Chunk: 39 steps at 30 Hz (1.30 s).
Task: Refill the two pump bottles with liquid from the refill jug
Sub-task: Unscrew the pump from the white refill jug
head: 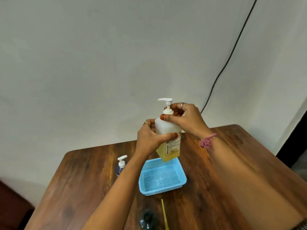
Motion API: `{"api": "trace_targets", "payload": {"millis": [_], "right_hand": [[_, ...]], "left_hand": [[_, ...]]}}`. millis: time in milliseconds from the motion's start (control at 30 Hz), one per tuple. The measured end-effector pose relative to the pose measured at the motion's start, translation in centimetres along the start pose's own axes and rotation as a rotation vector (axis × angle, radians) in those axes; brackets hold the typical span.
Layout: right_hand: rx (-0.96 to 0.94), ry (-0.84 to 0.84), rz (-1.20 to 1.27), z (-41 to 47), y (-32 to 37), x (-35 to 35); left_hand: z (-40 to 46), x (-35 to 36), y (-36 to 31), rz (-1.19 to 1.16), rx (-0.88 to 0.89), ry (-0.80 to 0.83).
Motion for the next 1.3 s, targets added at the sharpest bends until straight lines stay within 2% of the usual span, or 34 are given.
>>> {"api": "trace_targets", "payload": {"millis": [200, 433, 500, 567, 667, 733, 867, 933, 1000, 1067, 1100, 1167, 1233, 1300], "right_hand": [[-0.068, 0.002, -0.039, -0.2, 3.3, 2.0], [-0.089, 0.262, 0.014, 0.3, 5.6, 2.6], [-0.061, 0.311, -0.048, 0.2, 6.4, 2.9], [-0.05, 0.247, -0.225, 0.4, 7.0, 3.5], [-0.075, -0.026, -0.357, 0.2, 7.4, 3.8], [-0.078, -0.05, -0.274, 0.0, 7.4, 3.6], [-0.003, 0.238, 0.13, -0.2, 7.0, 2.9], [0.022, 0.287, 0.156, -0.4, 6.8, 2.4], [0.02, 0.213, 0.005, -0.4, 6.9, 2.3], [-0.016, 0.053, -0.16, -0.6, 7.3, 2.2], [-0.028, -0.002, -0.168, -0.7, 7.3, 2.2], [-0.017, 0.038, 0.027, -0.6, 7.0, 2.0], [0.012, 0.201, 0.301, -0.6, 6.7, 2.0], [0.026, 0.281, 0.367, -0.9, 6.5, 2.1]], "left_hand": [[-1.9, -3.3, -0.7, -0.006, 0.045, -0.035], [-3.0, -5.6, -0.8, -0.043, 0.049, -0.059], [-3.1, -5.8, -0.8, -0.059, 0.043, -0.068], [-3.2, -5.9, -0.7, -0.079, 0.036, -0.077], [-3.5, -5.6, -0.8, -0.062, 0.032, -0.087], [-3.6, -5.4, -0.9, -0.068, 0.026, -0.091], [-3.7, -5.3, -1.1, -0.103, 0.017, -0.081], [-3.8, -5.1, -1.2, -0.106, 0.015, -0.078], [-3.8, -4.9, -1.3, -0.102, 0.014, -0.08], [-3.9, -4.7, -1.5, -0.098, 0.018, -0.083], [-3.9, -4.7, -1.5, -0.1, 0.017, -0.084], [-4.0, -4.7, -1.6, -0.109, 0.013, -0.089], [-4.1, -4.8, -1.8, -0.109, 0.013, -0.1], [-4.1, -4.8, -1.9, -0.098, 0.017, -0.101]]}}
Point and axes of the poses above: each hand's wrist, its own z-axis towards the middle knuckle, its own x-axis out of the palm, y = z × x, the point moved 4 cm from there along z, towards the middle knuckle, and after that the axes turned 12 degrees about y, right-handed, at the moved point
